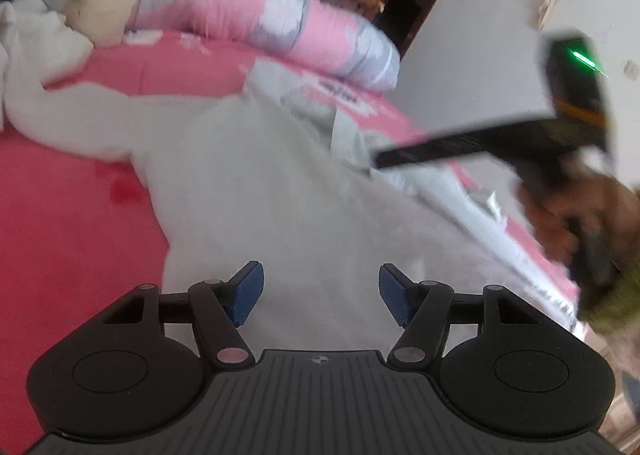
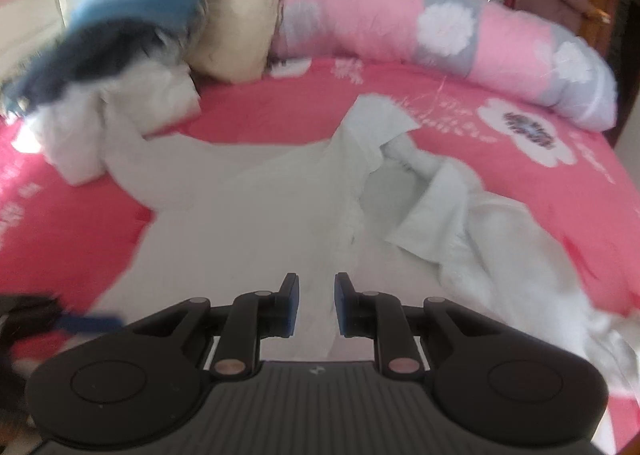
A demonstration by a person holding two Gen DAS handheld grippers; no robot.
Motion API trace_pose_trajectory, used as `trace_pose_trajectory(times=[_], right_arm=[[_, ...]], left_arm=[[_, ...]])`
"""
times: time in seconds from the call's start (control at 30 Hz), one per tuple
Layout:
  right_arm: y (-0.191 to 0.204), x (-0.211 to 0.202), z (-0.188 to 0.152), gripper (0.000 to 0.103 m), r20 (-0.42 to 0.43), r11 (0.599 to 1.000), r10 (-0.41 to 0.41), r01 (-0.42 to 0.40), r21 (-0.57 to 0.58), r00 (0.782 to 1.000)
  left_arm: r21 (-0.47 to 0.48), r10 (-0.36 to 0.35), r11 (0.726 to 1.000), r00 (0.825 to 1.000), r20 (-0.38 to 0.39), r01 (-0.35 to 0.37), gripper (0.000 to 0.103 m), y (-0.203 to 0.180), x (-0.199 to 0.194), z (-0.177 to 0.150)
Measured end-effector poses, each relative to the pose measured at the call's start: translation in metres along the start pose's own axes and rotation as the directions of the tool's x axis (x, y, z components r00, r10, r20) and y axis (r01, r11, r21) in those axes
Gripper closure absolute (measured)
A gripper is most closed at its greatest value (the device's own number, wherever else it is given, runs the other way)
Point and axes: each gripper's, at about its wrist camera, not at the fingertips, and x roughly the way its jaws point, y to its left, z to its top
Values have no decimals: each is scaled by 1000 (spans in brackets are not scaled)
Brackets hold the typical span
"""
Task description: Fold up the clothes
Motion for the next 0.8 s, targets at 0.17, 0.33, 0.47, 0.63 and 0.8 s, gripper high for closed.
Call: trace_pose_trajectory(times=[0.17, 0.33, 0.47, 0.63, 0.8], right_arm=[[-12, 64, -8, 83, -91, 999, -2, 6, 40, 996], [-48, 60, -7, 83, -104, 983, -73, 89, 162, 992], [-62, 52, 21, 82, -48, 976, -118, 125, 181, 992], [-74, 91, 68, 82, -3, 971, -127, 125, 203, 992], [-106, 165, 90, 82, -75, 940, -194, 207, 272, 978]], left_arm=[[16, 0, 1000, 1000, -2, 0, 39, 3, 1, -8], [30, -8, 1000, 1000, 2, 8, 39, 3, 0, -12], [6, -24, 1000, 1000, 3, 24, 39, 8, 0, -12], [3, -29, 1000, 1000, 5, 29, 39, 9, 1, -13], [30, -16, 999, 1000, 5, 16, 39, 7, 2, -15]])
